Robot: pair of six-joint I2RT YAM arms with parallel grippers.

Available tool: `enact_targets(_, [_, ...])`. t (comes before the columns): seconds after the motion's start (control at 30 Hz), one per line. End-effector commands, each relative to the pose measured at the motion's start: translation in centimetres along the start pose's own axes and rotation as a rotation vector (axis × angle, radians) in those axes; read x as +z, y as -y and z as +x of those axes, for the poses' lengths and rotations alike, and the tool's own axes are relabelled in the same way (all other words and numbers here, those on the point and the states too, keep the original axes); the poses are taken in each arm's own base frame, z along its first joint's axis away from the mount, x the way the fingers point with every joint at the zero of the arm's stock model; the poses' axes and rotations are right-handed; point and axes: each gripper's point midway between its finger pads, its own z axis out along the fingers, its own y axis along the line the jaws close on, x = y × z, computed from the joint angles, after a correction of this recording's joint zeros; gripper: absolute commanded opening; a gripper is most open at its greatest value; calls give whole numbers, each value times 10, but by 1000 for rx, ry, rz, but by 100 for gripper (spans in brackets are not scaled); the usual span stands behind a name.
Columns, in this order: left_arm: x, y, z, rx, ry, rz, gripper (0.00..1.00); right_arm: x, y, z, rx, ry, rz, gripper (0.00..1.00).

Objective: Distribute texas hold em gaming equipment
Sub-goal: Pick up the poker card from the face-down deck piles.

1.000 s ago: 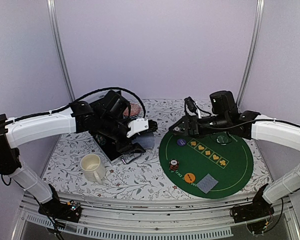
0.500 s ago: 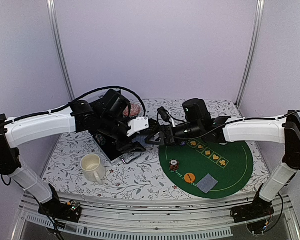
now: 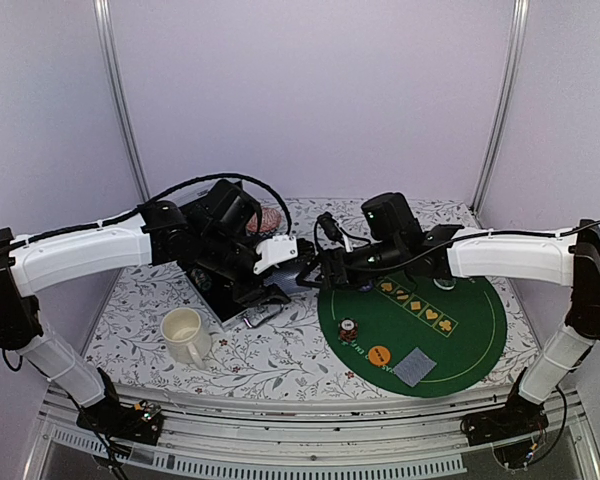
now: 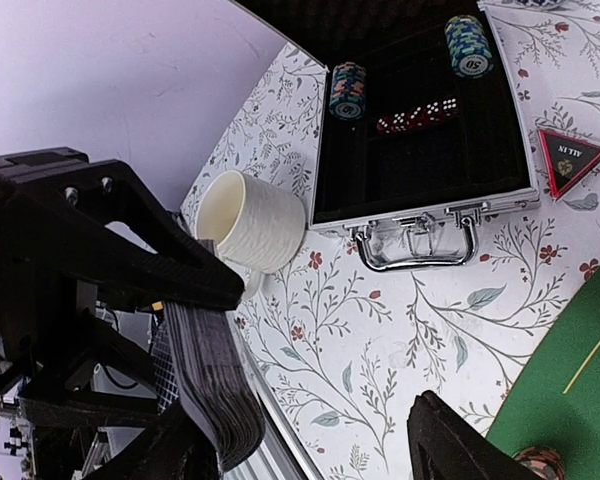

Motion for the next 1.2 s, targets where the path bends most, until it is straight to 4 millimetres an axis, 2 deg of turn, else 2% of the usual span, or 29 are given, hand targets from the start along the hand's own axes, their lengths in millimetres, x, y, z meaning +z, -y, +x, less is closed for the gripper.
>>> enact_targets(0.0, [-8,-1,-13,18,35,-19,61,-9,-5,-2,-19,-13,23,68])
enact_targets(0.2, [-3,-5,-7,15,8,-35,60,-10,-12,0,-21,-31,-17,53])
enact_targets(0.4, [1,-6,-2,13,-18,-41,60,-10,-13,1,-23,-36,-23,46])
enact_targets(0.43, [1,-6,-1,14,-20,-42,60,-13,-22,-9,-36,-15,-38,45])
enact_targets(0.5, [1,-6,0,14,-22,-42,60,-13,-24,-12,-41,-11,-43,42])
enact_targets(0.77, [5,-5,6,17,-40,-43,60,-16,-19,-11,-40,-21,2,26])
enact_targets(0.93, [6,-5,6,18,-41,-41,60,-22,-16,-10,-45,-25,37,20])
enact_targets(1.07, [6,-5,6,19,-40,-40,60,-24,-20,-9,-51,-28,25,7])
enact_targets(1.17, [5,-5,6,20,-40,-41,60,-26,-20,-11,-53,-32,33,4])
